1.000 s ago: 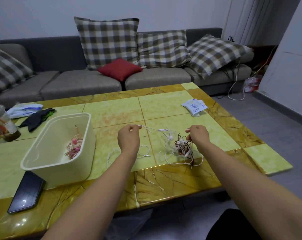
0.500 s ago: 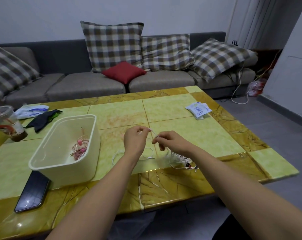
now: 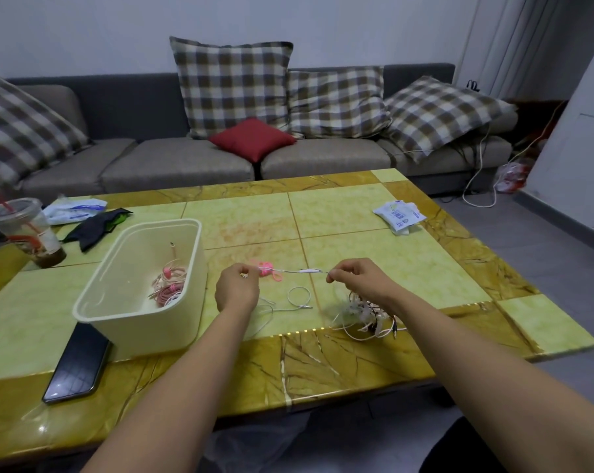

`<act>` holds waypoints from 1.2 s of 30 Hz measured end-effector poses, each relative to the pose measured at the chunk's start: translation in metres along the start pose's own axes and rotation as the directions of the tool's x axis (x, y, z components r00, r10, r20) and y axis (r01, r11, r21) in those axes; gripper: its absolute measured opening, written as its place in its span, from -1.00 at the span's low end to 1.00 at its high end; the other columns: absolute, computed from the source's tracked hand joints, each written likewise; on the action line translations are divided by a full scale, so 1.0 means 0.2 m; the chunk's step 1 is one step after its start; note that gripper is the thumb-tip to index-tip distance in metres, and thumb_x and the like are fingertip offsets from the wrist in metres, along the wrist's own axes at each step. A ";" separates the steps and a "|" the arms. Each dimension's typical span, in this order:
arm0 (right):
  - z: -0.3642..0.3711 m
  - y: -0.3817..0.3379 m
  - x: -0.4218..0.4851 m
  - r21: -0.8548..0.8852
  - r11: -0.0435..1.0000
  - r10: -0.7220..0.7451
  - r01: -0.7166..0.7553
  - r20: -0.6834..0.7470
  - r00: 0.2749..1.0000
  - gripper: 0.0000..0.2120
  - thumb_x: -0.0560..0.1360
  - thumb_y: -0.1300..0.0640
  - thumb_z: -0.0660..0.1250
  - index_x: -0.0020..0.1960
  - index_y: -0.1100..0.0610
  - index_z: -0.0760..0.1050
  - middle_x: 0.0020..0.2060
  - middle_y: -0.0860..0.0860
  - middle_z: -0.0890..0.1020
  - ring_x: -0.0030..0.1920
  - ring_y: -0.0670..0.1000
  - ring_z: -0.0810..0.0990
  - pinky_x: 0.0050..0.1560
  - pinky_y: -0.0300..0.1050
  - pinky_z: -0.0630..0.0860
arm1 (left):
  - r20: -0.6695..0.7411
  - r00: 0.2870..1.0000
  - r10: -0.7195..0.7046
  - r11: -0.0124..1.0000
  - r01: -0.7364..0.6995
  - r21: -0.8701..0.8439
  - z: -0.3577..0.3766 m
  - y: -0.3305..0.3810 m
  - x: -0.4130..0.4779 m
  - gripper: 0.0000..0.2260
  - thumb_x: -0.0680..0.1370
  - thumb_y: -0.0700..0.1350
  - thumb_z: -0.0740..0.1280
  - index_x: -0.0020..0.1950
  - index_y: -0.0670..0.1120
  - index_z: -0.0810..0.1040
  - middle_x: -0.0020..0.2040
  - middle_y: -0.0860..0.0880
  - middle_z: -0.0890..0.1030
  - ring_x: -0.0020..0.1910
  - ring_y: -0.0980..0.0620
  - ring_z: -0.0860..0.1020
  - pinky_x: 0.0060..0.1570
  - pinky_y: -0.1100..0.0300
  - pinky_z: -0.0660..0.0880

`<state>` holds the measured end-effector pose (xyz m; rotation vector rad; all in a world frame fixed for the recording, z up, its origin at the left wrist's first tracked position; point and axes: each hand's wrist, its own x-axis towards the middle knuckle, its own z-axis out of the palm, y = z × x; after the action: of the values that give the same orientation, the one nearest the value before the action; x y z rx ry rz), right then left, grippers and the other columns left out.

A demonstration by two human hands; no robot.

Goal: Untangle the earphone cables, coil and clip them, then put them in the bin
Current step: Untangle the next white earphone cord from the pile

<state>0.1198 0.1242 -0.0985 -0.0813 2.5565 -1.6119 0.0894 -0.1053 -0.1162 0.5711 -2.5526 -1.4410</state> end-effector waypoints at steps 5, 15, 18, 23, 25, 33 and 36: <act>0.00 -0.03 0.02 0.054 0.998 -0.023 0.023 -0.011 1.000 -0.70 0.63 0.18 0.14 -0.21 0.17 0.54 -0.37 0.04 0.55 -0.29 -0.06 0.47 -0.19 -0.28 0.39 | 0.042 0.998 0.035 0.989 -0.041 0.140 0.01 0.01 0.00 -0.83 0.58 -0.04 0.27 -0.04 -0.04 0.65 -0.13 -0.04 0.63 -0.23 -0.07 0.51 -0.36 0.18 0.29; 0.01 0.00 0.06 0.096 0.995 0.041 -0.036 -0.049 0.998 -0.77 0.60 0.24 0.17 -0.09 0.20 0.59 -0.52 -0.04 0.31 -0.52 -0.08 0.24 -0.47 -0.23 0.18 | 0.136 0.991 0.006 0.914 -0.061 0.401 0.05 0.03 -0.02 -0.77 0.60 -0.07 0.19 0.01 -0.01 0.65 -0.06 -0.01 0.67 0.00 -0.10 0.58 0.14 0.01 0.42; 0.01 0.01 0.07 0.003 0.998 0.068 -0.068 -0.146 0.987 -0.77 0.58 0.24 0.17 -0.13 0.19 0.58 -0.53 0.04 0.46 -0.56 -0.09 0.38 -0.43 -0.19 0.31 | 0.134 0.990 0.034 0.957 -0.071 0.280 0.05 0.03 -0.04 -0.77 0.63 -0.09 0.16 0.01 -0.05 0.62 -0.12 0.01 0.68 -0.06 -0.07 0.60 0.02 0.08 0.47; 0.00 0.05 0.10 -0.188 0.958 0.228 -0.216 0.045 0.973 -0.79 0.57 0.25 0.19 -0.13 0.20 0.59 -0.50 0.06 0.58 -0.45 0.00 0.48 -0.33 -0.14 0.37 | 0.047 0.997 0.061 0.997 -0.058 -0.055 0.07 0.10 -0.09 -0.80 0.65 -0.14 0.14 -0.02 -0.10 0.54 -0.20 0.00 0.64 -0.17 -0.06 0.58 -0.17 0.12 0.46; 0.00 0.06 0.09 -0.244 0.939 0.290 -0.244 0.177 0.941 -0.80 0.58 0.23 0.21 -0.08 0.20 0.61 -0.44 0.05 0.63 -0.35 0.05 0.49 -0.29 -0.11 0.38 | 0.019 0.998 0.058 0.986 -0.055 -0.156 0.07 0.11 -0.08 -0.80 0.65 -0.16 0.13 -0.05 -0.10 0.52 -0.25 0.04 0.59 -0.09 -0.11 0.59 -0.07 0.05 0.51; 0.07 -0.03 0.14 -0.065 0.998 -0.002 0.002 -0.001 1.000 -0.68 0.58 0.27 0.16 0.28 0.11 0.50 0.23 0.00 0.57 0.19 -0.04 0.52 0.12 -0.18 0.44 | 0.087 0.964 0.250 0.940 -0.221 -0.260 0.05 0.15 -0.09 -0.83 0.63 -0.12 0.19 -0.08 -0.05 0.55 -0.21 0.02 0.59 -0.30 0.03 0.55 -0.02 -0.05 0.58; 0.14 -0.14 0.12 0.141 0.989 -0.056 0.040 0.115 0.992 -0.71 0.61 0.14 0.23 0.32 0.11 0.48 0.14 0.03 0.64 0.12 -0.05 0.58 0.05 -0.28 0.39 | 0.069 0.950 0.304 0.935 -0.283 -0.215 0.03 0.17 -0.10 -0.83 0.61 -0.06 0.21 -0.12 0.03 0.55 -0.08 0.07 0.64 -0.17 0.03 0.57 -0.06 -0.04 0.58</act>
<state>0.0983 0.0843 -0.0869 -0.2210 2.3651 -1.7407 0.0970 -0.0762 -0.0904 0.0809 -2.3919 -1.6245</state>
